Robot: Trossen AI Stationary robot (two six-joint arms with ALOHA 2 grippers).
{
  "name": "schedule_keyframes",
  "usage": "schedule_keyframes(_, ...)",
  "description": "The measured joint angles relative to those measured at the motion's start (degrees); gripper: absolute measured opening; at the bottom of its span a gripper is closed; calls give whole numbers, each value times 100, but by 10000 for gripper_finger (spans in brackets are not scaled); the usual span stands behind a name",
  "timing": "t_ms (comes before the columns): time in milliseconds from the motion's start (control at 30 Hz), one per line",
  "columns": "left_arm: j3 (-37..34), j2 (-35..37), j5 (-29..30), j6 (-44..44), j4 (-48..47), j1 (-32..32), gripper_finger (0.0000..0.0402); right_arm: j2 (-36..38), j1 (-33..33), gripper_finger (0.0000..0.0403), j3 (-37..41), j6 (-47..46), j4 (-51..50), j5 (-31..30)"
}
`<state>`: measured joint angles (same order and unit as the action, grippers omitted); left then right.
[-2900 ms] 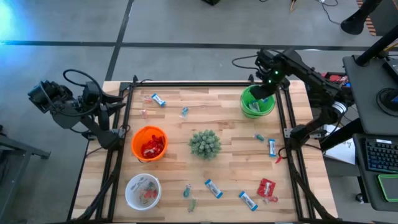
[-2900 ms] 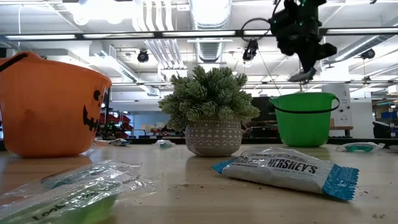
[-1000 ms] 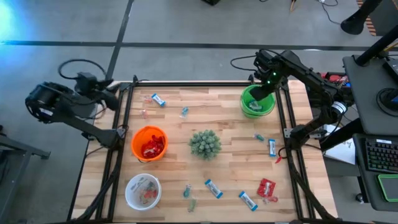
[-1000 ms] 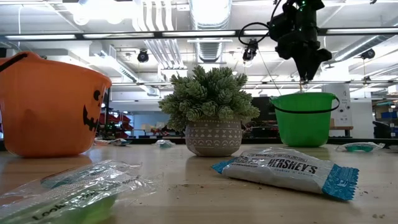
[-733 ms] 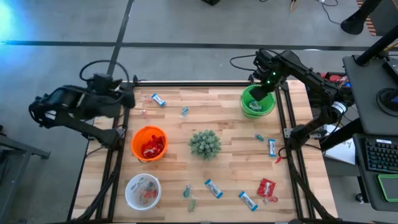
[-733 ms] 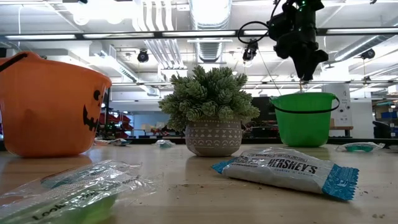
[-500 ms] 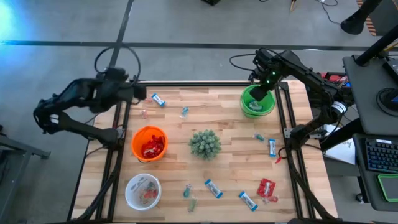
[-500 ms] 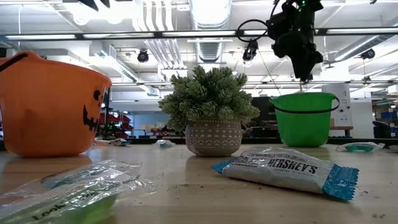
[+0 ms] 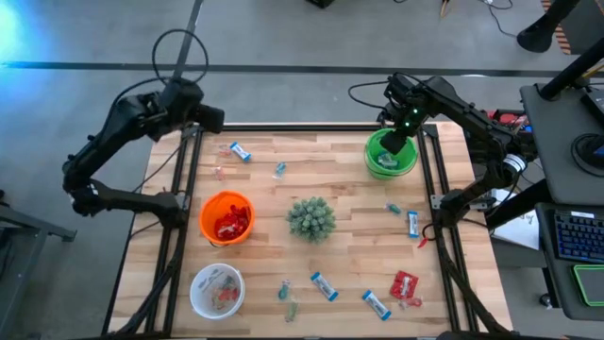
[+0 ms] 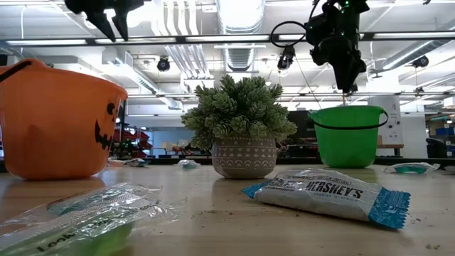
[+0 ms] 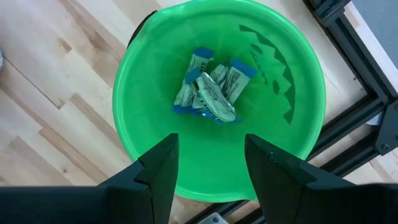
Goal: Sort candy
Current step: Put the orange gummy into the white bucket
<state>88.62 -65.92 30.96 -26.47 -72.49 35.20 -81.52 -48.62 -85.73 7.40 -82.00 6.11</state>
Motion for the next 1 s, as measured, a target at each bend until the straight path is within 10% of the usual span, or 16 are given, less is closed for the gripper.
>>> schedule_keyframes(433,-4,-938,-3233,1687,125,2254,170,0,0,173,0,-253,-9,3)
schedule_keyframes(1000,-13,-2919,-3318,3262,-256,2610,169,2,0,173,0,-1050,9,4)
